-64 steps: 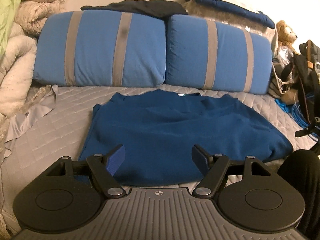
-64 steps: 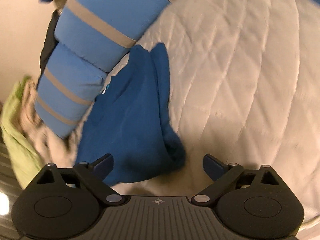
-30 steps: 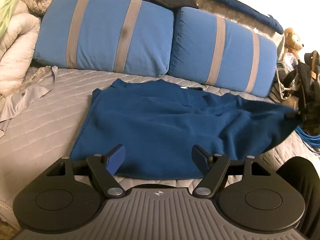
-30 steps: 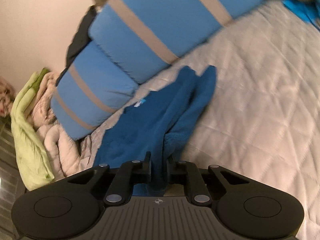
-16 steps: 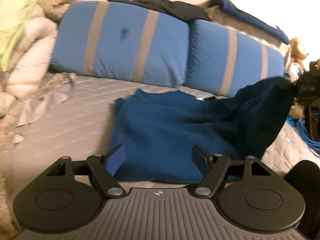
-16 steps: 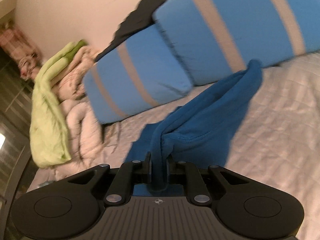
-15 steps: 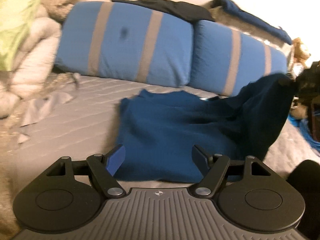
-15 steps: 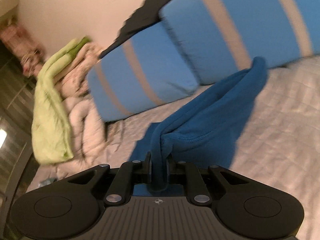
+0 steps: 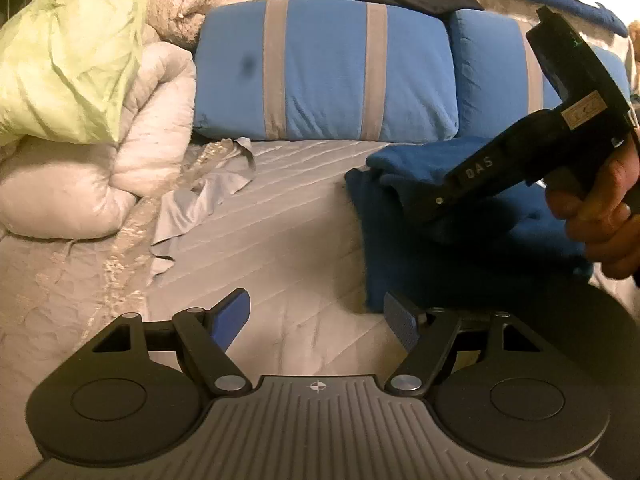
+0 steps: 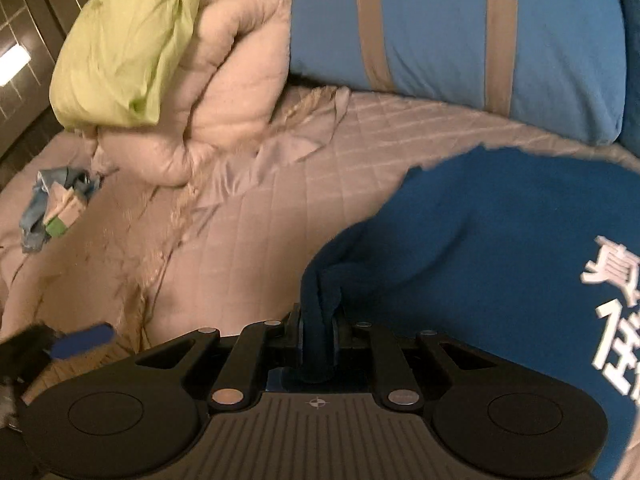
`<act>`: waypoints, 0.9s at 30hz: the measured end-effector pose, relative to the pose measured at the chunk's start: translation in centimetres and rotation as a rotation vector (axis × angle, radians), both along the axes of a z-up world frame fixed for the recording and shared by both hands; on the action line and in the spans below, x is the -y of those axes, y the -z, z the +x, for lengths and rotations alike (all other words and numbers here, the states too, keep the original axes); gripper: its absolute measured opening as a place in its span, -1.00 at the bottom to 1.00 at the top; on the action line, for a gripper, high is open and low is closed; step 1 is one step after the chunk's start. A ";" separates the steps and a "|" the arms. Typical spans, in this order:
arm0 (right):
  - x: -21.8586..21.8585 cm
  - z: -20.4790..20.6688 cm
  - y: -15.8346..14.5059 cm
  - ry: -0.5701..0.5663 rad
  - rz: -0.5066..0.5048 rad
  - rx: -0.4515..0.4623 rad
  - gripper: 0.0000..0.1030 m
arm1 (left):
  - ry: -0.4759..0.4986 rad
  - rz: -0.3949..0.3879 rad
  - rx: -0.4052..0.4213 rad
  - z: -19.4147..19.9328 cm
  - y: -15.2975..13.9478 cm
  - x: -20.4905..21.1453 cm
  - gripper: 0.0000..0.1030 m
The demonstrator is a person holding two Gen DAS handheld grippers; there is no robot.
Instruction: Fold clothes
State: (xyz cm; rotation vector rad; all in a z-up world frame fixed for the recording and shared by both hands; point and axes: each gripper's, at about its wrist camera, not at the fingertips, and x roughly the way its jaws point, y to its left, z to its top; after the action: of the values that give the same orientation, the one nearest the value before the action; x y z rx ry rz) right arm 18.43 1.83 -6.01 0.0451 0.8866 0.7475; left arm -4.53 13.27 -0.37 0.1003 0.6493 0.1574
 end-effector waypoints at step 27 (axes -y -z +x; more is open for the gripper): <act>14.2 -3.6 -4.7 0.170 0.003 0.168 1.00 | 0.263 -0.718 -0.089 12.7 -2.8 -4.8 0.42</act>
State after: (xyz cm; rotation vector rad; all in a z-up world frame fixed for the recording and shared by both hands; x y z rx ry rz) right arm 14.81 -12.38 -1.31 0.0585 0.7119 0.5844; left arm 8.20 18.03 2.41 -0.5002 0.7421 -0.3389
